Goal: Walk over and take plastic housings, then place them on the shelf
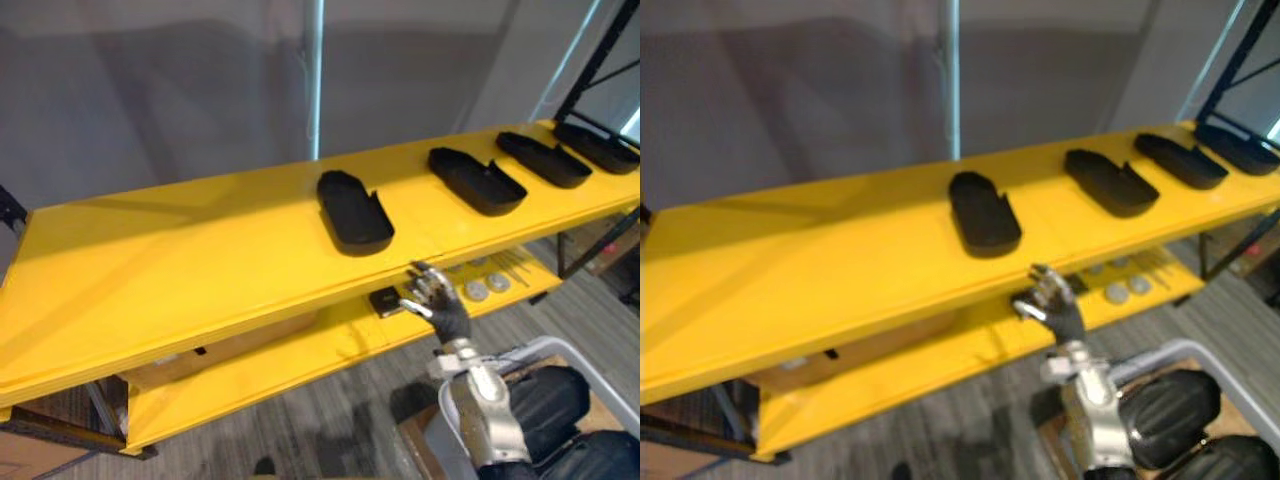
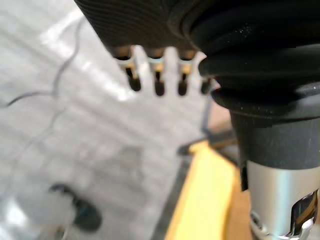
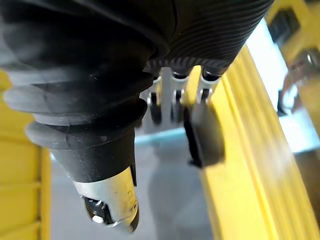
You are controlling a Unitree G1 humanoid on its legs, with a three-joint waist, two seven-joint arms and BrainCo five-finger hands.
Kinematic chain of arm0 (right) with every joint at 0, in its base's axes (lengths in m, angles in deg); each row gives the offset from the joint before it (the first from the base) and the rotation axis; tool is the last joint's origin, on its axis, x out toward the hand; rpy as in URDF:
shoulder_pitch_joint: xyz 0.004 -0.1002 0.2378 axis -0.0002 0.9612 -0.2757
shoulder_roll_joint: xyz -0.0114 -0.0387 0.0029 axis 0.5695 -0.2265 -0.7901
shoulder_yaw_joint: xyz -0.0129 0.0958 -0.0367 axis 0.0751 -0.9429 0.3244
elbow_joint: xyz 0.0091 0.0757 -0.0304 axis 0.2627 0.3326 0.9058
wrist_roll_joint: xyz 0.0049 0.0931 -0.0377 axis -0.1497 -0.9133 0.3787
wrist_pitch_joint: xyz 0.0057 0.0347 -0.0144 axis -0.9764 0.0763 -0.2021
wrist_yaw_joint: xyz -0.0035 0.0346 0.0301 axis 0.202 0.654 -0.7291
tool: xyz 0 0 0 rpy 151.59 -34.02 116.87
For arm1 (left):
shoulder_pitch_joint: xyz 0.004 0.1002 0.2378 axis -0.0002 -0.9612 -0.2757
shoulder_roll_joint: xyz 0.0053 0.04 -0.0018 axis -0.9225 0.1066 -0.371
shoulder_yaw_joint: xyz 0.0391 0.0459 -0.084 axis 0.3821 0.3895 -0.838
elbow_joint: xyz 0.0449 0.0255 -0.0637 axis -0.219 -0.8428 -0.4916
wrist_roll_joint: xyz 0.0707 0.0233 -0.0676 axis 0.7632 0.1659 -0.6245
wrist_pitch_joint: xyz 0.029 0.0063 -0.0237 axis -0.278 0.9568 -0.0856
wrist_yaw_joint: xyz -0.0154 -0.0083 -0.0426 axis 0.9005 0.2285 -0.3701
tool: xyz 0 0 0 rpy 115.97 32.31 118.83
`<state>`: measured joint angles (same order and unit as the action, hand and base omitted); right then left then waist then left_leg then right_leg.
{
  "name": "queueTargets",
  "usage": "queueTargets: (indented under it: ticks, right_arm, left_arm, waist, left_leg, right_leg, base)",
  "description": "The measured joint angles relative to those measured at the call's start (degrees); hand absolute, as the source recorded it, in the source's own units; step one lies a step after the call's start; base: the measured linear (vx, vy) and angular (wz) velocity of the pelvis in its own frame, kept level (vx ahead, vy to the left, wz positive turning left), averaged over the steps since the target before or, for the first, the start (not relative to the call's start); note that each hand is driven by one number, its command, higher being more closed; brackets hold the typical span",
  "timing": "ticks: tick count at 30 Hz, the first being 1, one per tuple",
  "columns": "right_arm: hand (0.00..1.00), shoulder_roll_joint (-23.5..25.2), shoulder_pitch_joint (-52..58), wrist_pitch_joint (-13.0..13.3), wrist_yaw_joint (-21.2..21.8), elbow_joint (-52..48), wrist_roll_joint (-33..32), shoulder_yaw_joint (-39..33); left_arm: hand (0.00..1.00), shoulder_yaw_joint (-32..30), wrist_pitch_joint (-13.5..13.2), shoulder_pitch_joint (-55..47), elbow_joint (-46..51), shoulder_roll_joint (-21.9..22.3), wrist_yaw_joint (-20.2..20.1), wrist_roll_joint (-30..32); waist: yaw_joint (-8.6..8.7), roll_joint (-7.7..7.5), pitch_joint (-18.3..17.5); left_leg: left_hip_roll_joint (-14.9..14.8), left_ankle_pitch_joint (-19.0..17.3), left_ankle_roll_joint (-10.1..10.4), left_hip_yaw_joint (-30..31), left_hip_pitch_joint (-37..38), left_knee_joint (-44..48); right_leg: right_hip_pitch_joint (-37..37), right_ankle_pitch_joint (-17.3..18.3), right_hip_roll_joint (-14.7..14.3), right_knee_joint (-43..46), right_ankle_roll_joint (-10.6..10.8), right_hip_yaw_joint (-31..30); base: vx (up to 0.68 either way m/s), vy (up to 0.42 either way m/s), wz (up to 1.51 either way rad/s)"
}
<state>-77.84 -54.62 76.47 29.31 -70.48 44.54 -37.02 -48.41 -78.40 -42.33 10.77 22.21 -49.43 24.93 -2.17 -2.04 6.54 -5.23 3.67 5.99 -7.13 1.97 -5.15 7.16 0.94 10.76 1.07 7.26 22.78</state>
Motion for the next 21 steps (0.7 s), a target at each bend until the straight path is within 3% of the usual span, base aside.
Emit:
queueTargets:
  ticks: [5,13,21]
  right_arm:
    - [1.0,-0.25,-4.62,0.76,-1.69,4.42,1.75,0.07]
    - [1.0,-0.49,-10.39,1.72,-6.63,6.37,6.04,0.03]
    - [1.0,-2.52,-15.46,1.9,-6.31,9.24,6.16,-0.03]
  left_arm:
    - [0.0,6.39,0.04,1.96,-0.09,-0.18,-2.02,0.64]
    - [0.0,12.22,0.8,3.48,-2.23,-1.82,-1.99,0.71]
    - [0.0,12.28,3.2,3.46,-2.41,-2.24,-1.91,1.46]
  waist:
    - [-0.08,0.98,2.0]
    - [-0.13,0.99,3.01]
    - [-0.2,1.6,3.6]
  left_leg:
    - [0.04,0.35,0.03,0.26,0.1,0.01]
    - [0.17,0.38,0.1,0.71,1.12,0.03]
    - [0.31,0.77,0.03,1.67,1.13,0.01]
  right_leg:
    - [0.14,-0.18,0.06,0.39,0.29,0.22]
    - [1.08,-0.08,0.13,0.37,0.2,0.24]
    - [1.89,0.14,0.17,0.39,0.33,0.86]
  base:
    - [0.01,-0.005,0.02]
    - [0.0,-0.003,0.03]
    - [-0.05,-0.013,0.05]
